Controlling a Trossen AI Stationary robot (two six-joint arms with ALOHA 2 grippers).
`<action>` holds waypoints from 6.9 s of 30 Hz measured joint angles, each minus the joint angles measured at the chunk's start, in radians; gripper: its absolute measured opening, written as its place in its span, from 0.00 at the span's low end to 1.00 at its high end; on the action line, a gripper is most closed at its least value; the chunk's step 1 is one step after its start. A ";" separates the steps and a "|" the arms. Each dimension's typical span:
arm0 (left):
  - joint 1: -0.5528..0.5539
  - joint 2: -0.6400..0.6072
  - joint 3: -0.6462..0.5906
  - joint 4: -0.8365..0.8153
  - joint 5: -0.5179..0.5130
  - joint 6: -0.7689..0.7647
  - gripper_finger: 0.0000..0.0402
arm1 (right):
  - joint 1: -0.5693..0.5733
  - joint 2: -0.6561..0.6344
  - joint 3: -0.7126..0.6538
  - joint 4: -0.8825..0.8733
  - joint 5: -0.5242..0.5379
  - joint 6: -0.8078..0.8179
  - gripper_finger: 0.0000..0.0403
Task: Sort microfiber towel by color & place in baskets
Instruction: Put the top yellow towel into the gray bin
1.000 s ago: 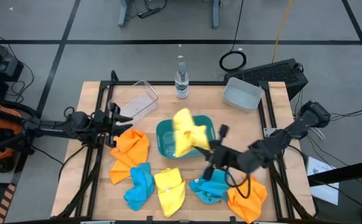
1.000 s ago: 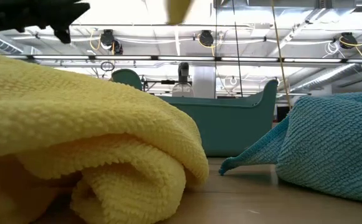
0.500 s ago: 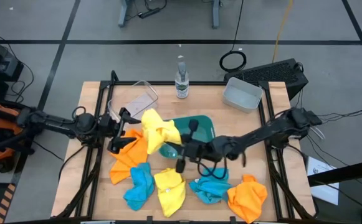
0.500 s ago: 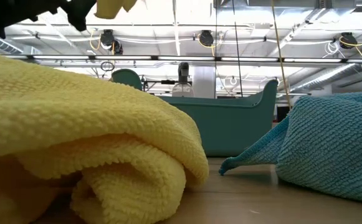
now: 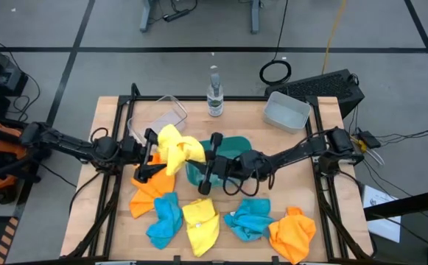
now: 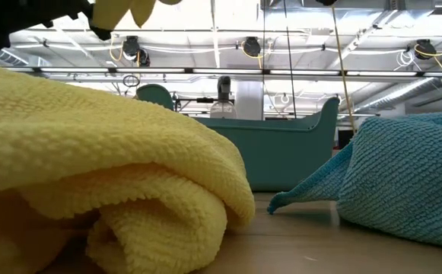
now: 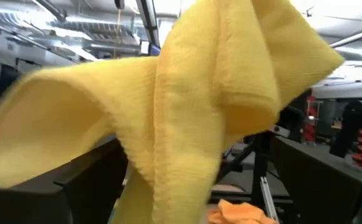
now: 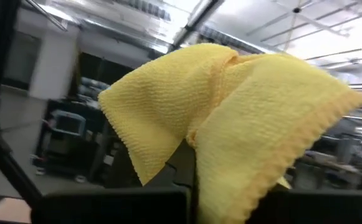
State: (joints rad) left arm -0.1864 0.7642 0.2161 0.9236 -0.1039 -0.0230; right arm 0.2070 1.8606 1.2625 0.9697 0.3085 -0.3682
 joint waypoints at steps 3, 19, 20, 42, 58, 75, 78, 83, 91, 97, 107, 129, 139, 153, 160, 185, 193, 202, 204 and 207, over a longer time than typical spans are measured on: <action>-0.009 0.066 0.000 0.098 -0.003 0.034 0.98 | -0.014 0.000 0.000 -0.010 -0.025 0.030 0.04; -0.111 0.375 0.184 0.166 -0.155 0.220 0.95 | -0.039 0.048 0.000 -0.031 0.096 0.010 0.04; -0.111 0.378 0.185 0.166 -0.156 0.220 0.93 | -0.037 0.048 0.000 -0.031 0.098 0.007 0.04; -0.162 0.285 0.185 0.083 -0.060 0.186 0.08 | 0.118 0.005 0.000 -0.123 0.532 -0.152 0.60; -0.162 0.237 0.185 0.003 -0.228 0.134 0.06 | 0.275 -0.022 0.001 -0.280 0.838 -0.382 0.64; -0.135 0.182 0.185 -0.065 -0.294 0.090 0.06 | 0.219 -0.021 0.002 -0.214 0.685 -0.351 0.68; -0.135 0.181 0.185 -0.073 -0.258 0.055 0.06 | 0.183 -0.020 0.002 -0.214 0.623 -0.299 0.75; -0.135 0.182 0.185 -0.080 -0.215 0.004 0.06 | 0.131 -0.016 0.002 -0.218 0.556 -0.247 0.84; -0.134 0.196 0.185 -0.079 -0.158 -0.048 0.06 | 0.058 0.011 0.004 -0.211 0.323 -0.196 0.81; -0.134 0.224 0.185 -0.063 -0.161 -0.049 0.06 | 0.055 0.037 0.027 -0.211 0.444 -0.249 0.75; -0.135 0.225 0.185 -0.075 -0.150 -0.050 0.06 | 0.117 0.037 0.036 -0.217 0.478 -0.329 0.74; -0.135 0.225 0.185 -0.073 -0.197 -0.048 0.06 | 0.255 0.036 0.036 -0.165 0.824 -0.549 0.74; -0.135 0.225 0.185 -0.068 -0.240 -0.048 0.06 | 0.189 0.036 0.036 -0.227 0.563 -0.405 0.78; -0.135 0.225 0.185 -0.079 -0.157 -0.051 0.06 | 0.043 0.036 0.036 -0.288 0.239 -0.093 0.76; -0.135 0.225 0.185 -0.080 -0.134 -0.044 0.07 | 0.036 0.036 0.036 -0.324 0.224 -0.061 0.58; -0.135 -0.085 0.185 -0.591 0.022 -0.079 0.73 | 0.066 -0.014 0.035 -0.500 0.324 -0.014 0.10; -0.135 -0.212 0.185 -0.715 0.006 -0.102 0.73 | 0.121 -0.053 0.035 -0.536 0.451 -0.041 0.10; -0.149 -0.202 0.185 -0.659 -0.029 -0.017 0.73 | 0.160 -0.054 0.035 -0.639 0.445 -0.090 0.11; -0.166 -0.202 0.185 -0.654 0.001 0.017 0.73 | 0.169 -0.057 0.035 -0.658 0.445 -0.092 0.11; -0.194 -0.202 0.185 -0.649 0.060 0.098 0.73 | 0.177 -0.059 0.035 -0.665 0.391 -0.098 0.11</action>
State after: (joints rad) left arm -0.3807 0.5625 0.4015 0.2743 -0.0439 0.0750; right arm 0.3842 1.8019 1.2980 0.3042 0.6990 -0.4662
